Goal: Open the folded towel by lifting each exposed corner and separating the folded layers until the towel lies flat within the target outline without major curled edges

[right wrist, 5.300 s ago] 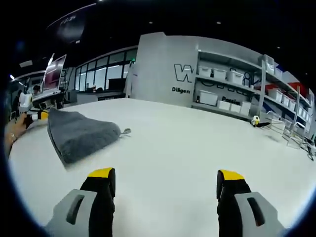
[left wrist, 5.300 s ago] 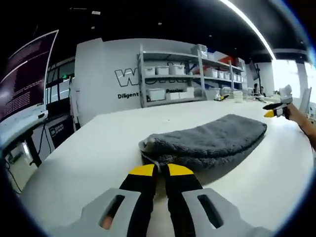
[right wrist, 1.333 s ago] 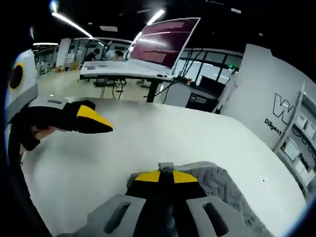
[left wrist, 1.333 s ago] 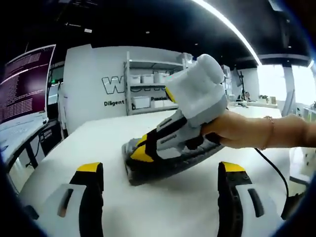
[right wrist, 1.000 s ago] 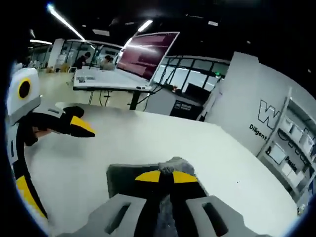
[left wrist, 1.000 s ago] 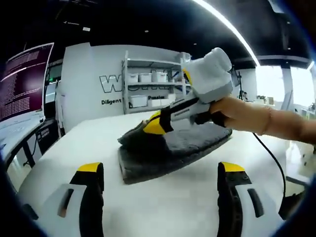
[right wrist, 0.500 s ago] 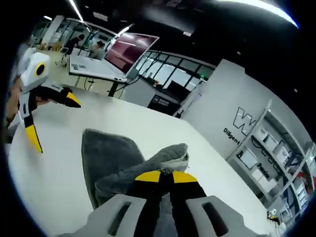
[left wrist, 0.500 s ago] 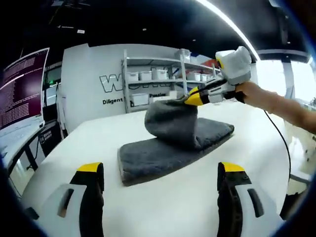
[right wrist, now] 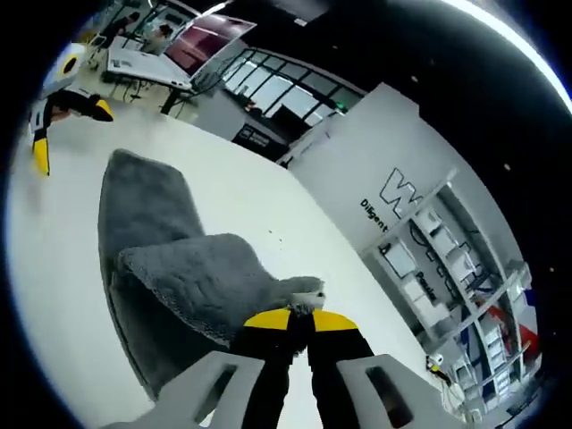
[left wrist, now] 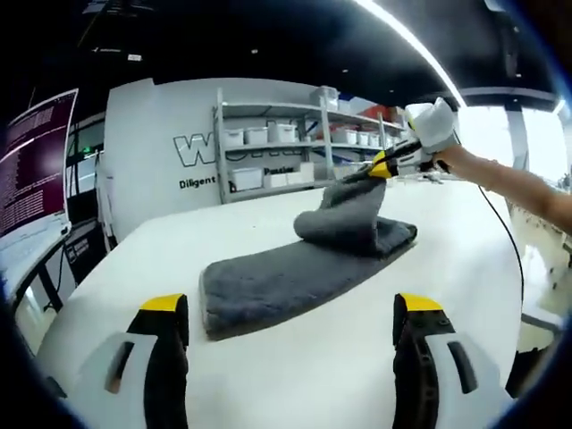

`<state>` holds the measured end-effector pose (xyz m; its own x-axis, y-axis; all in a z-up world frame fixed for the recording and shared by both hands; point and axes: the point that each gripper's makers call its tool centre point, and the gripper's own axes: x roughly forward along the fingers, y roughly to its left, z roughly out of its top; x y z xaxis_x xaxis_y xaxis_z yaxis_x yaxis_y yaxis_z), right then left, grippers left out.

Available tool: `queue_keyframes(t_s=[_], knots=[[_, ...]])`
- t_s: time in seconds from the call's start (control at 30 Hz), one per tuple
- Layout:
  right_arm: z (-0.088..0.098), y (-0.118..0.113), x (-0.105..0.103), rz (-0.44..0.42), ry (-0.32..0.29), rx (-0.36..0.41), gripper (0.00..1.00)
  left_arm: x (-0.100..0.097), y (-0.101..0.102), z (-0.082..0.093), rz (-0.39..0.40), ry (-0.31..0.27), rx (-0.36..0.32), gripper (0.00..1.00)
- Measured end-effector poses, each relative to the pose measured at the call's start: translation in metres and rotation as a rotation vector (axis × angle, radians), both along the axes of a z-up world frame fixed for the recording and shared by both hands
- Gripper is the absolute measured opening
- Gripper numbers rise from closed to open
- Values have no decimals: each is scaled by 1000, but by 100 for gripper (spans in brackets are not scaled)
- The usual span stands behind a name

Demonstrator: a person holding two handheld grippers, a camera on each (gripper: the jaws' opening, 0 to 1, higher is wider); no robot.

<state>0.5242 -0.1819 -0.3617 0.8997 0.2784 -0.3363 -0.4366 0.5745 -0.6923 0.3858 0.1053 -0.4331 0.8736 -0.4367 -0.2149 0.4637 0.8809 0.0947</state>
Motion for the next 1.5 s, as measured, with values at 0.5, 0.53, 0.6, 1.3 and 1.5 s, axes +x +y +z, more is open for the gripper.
queue_keyframes(t_s=[0.5,0.53,0.6,1.3,1.5], knots=[[-16,-107,-5,-137,24,7,2,6,-9,-3,-12,6,30,94],[-17,-115,-5,-149,24,9,2,4,-10,-3,-14,5,30,94],[-19,-132,-8,-175,24,13,2,4,-12,-3,-15,4,25,94],[-61,-290,-38,-426,82,90,2,5,-6,3,-2,-13,8,94],[-80,-321,-44,-473,113,106,2,10,3,-4,31,8,28,94]])
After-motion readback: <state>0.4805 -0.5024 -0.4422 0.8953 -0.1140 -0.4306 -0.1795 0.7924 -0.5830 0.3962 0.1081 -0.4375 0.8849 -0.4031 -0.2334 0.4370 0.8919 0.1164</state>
